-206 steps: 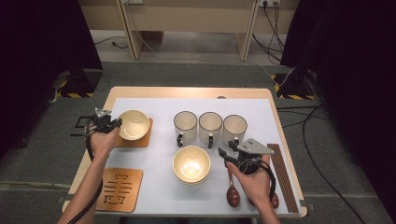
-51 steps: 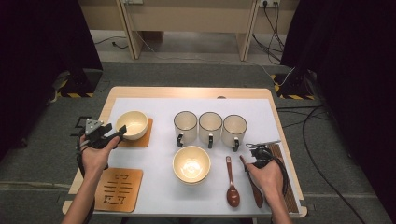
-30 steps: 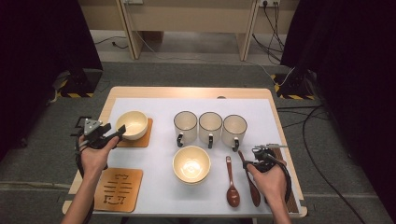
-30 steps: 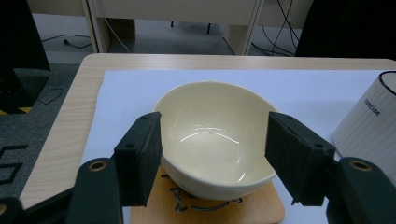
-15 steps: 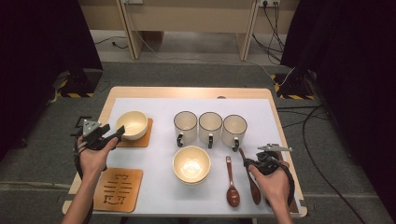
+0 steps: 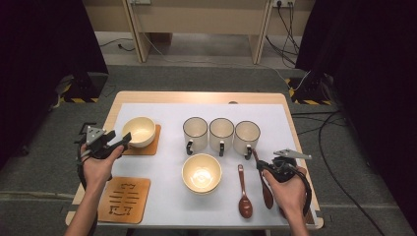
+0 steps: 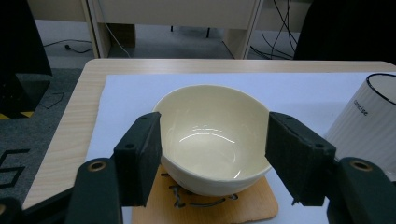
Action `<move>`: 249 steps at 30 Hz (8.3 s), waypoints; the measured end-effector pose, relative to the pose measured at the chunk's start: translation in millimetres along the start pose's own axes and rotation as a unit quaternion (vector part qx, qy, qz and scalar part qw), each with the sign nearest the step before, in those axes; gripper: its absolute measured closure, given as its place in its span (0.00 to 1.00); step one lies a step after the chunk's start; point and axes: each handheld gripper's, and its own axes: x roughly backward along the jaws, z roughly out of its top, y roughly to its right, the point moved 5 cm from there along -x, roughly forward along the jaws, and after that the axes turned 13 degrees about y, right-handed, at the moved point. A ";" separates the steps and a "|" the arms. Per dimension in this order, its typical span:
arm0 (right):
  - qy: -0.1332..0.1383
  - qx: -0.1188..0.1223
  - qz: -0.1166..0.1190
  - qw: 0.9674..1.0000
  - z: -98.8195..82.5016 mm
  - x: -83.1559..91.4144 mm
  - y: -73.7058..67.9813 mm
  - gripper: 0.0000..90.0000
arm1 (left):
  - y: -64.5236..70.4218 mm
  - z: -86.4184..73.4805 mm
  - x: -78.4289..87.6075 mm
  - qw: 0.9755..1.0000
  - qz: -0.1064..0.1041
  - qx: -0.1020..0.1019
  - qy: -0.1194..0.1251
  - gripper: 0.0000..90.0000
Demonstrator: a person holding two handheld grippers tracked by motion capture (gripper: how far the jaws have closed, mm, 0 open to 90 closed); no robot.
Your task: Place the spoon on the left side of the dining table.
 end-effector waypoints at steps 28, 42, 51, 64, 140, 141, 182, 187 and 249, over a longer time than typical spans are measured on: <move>0.095 0.026 0.023 0.995 35.7 -3.0 -10.4 0.95 | 10.1 6.4 12.0 1.000 -0.011 -0.003 0.006 0.39; 0.131 0.041 0.033 0.990 49.0 -6.2 -16.2 0.95 | 19.6 12.4 11.2 1.000 -0.026 -0.009 0.009 0.39; 0.153 0.048 0.040 0.986 58.5 -10.2 -23.4 0.95 | 32.5 16.8 7.4 0.999 -0.046 -0.004 0.009 0.38; 0.177 0.049 0.041 0.982 69.5 -12.9 -28.2 0.95 | 53.7 32.0 0.6 0.997 -0.069 -0.007 0.017 0.39; 0.235 0.075 0.069 0.967 110.2 -41.4 -64.8 0.95 | 171.9 88.9 -42.7 0.980 -0.191 -0.040 0.047 0.39; 0.236 0.074 0.070 0.967 110.6 -41.9 -65.5 0.95 | 172.6 89.8 -42.9 0.979 -0.192 -0.041 0.048 0.39; 0.239 0.082 0.089 0.964 117.2 -68.4 -91.6 0.95 | 215.6 115.2 -55.4 0.969 -0.235 -0.039 0.062 0.45; 0.237 0.084 0.091 0.964 116.4 -71.6 -94.3 0.95 | 221.8 116.5 -57.0 0.968 -0.243 -0.034 0.060 0.46; 0.230 0.116 0.098 0.961 111.6 -68.5 -107.9 0.71 | 229.1 129.7 -54.2 0.963 -0.258 -0.017 0.077 0.83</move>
